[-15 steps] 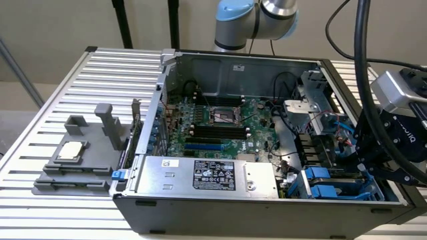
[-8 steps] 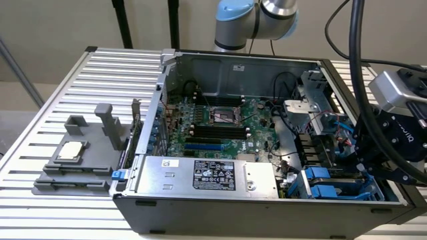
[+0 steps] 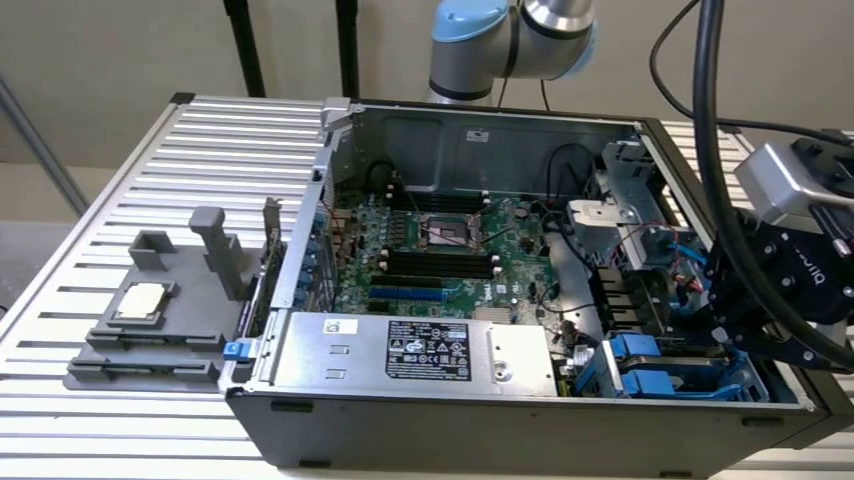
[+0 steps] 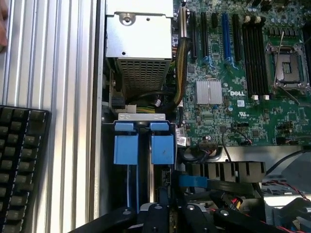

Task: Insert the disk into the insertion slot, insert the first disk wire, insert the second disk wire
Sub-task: 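Insert the first disk wire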

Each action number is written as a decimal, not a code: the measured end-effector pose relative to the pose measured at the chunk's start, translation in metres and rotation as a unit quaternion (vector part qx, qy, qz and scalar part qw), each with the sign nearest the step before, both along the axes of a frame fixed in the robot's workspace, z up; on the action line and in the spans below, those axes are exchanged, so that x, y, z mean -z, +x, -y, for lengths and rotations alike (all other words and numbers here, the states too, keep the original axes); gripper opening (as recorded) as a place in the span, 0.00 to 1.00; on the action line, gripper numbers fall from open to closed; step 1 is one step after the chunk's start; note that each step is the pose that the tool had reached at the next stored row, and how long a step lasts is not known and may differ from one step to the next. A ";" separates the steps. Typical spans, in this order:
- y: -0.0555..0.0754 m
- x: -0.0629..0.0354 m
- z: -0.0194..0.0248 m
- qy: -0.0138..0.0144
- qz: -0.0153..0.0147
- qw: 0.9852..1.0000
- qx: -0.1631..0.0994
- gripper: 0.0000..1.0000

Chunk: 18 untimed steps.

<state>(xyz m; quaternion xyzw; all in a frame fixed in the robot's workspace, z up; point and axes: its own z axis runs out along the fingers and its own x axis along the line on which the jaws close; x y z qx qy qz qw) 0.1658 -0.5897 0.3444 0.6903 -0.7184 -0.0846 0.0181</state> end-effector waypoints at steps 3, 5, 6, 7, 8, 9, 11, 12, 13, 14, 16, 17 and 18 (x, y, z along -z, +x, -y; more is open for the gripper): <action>0.000 0.0010 -0.0001 0.000 0.001 1.000 0.001 0.16; 0.000 0.0014 -0.0002 0.000 0.001 1.000 0.002 0.16; 0.000 0.0015 -0.0003 0.000 0.001 1.000 0.002 0.16; 0.000 0.0015 -0.0005 -0.001 0.002 1.000 0.002 0.16; 0.000 0.0015 -0.0007 -0.001 0.002 1.000 0.003 0.16; 0.000 0.0016 -0.0008 -0.001 0.003 1.000 0.003 0.16; 0.000 0.0018 -0.0010 -0.002 0.004 1.000 0.003 0.16; 0.000 0.0018 -0.0011 -0.002 0.004 1.000 0.003 0.16; 0.000 0.0019 -0.0012 -0.003 0.005 1.000 0.003 0.16; 0.000 0.0019 -0.0014 -0.003 0.005 1.000 0.003 0.16; 0.000 0.0022 -0.0017 -0.003 0.007 1.000 0.003 0.16; 0.000 0.0023 -0.0018 -0.003 0.007 1.000 0.003 0.16; 0.000 0.0023 -0.0018 -0.003 0.008 1.000 0.003 0.16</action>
